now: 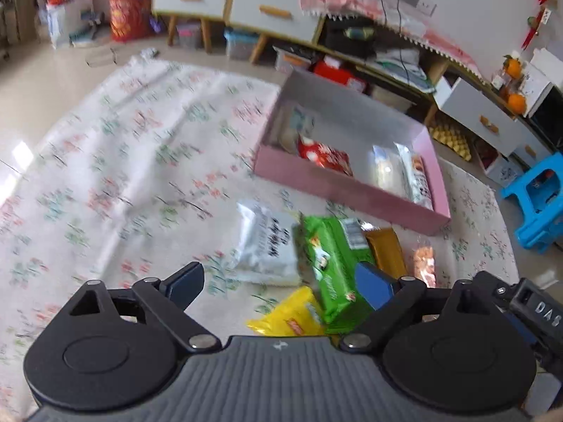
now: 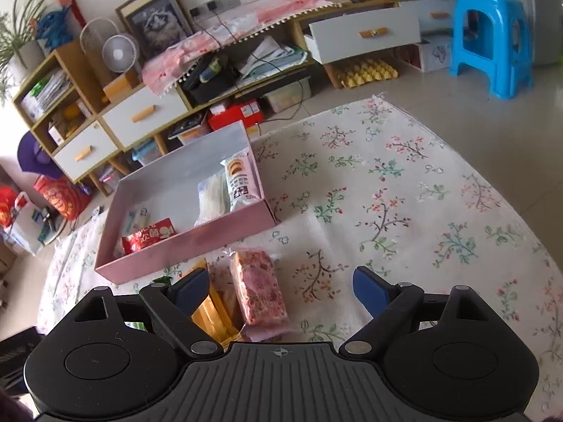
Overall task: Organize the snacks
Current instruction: 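Grasp the green packet with the left gripper while the right grasps the pink packet, then carry both packets into the pink box and open both grippers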
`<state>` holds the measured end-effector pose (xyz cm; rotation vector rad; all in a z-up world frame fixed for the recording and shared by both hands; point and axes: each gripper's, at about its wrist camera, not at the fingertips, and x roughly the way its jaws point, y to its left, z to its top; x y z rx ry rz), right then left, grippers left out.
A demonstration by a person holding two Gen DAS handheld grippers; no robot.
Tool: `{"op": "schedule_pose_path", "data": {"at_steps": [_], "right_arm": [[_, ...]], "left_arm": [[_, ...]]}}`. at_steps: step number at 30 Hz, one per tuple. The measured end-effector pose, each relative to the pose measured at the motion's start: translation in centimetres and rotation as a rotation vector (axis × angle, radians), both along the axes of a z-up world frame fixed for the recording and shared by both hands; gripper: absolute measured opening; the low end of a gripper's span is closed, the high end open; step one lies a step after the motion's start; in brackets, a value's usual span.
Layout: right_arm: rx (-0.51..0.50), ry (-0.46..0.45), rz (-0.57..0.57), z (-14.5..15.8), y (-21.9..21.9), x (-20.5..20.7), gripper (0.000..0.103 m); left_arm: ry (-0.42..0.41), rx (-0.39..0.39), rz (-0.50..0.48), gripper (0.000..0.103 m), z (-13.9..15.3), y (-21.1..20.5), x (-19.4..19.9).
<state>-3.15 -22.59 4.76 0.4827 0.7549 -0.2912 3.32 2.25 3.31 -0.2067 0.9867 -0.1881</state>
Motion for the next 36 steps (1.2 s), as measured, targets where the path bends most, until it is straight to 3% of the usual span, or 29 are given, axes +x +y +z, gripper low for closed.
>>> {"op": "schedule_pose_path", "data": {"at_steps": [5, 9, 13, 17, 19, 20, 28, 30, 36], "right_arm": [[0.045, 0.016, 0.011, -1.9, -0.3, 0.1, 0.087], [0.087, -0.001, -0.004, -2.6, -1.2, -0.2, 0.076], [0.137, 0.001, 0.008, -3.4, -1.5, -0.1, 0.060], [0.159, -0.013, 0.030, -3.9, -1.5, 0.3, 0.059], [0.155, -0.012, 0.051, -4.3, -1.1, 0.9, 0.060], [0.148, -0.013, 0.058, -4.5, -1.0, 1.2, 0.060], [0.133, -0.021, 0.105, -6.1, -0.1, 2.9, 0.059], [0.138, -0.025, 0.118, -6.2, 0.0, 2.8, 0.036], [0.200, -0.042, 0.110, -6.0, -0.4, 1.9, 0.033]], "left_arm": [[0.008, -0.023, -0.033, 0.089, -1.1, -2.2, 0.3], [0.011, -0.014, -0.080, 0.089, -1.8, -4.0, 0.5], [0.011, 0.039, -0.125, 0.074, -2.8, -5.6, 0.9], [0.033, 0.018, -0.140, 0.068, -3.4, -5.5, 0.9], [0.043, -0.009, -0.151, 0.052, -3.4, -5.2, 0.9], [0.043, -0.013, -0.166, 0.050, -3.4, -5.2, 0.9], [0.027, -0.013, -0.192, 0.047, -2.9, -4.4, 0.7], [0.018, -0.018, -0.192, 0.047, -2.6, -4.1, 0.4], [0.007, -0.053, -0.196, 0.046, -1.8, -3.2, -0.2]]}}
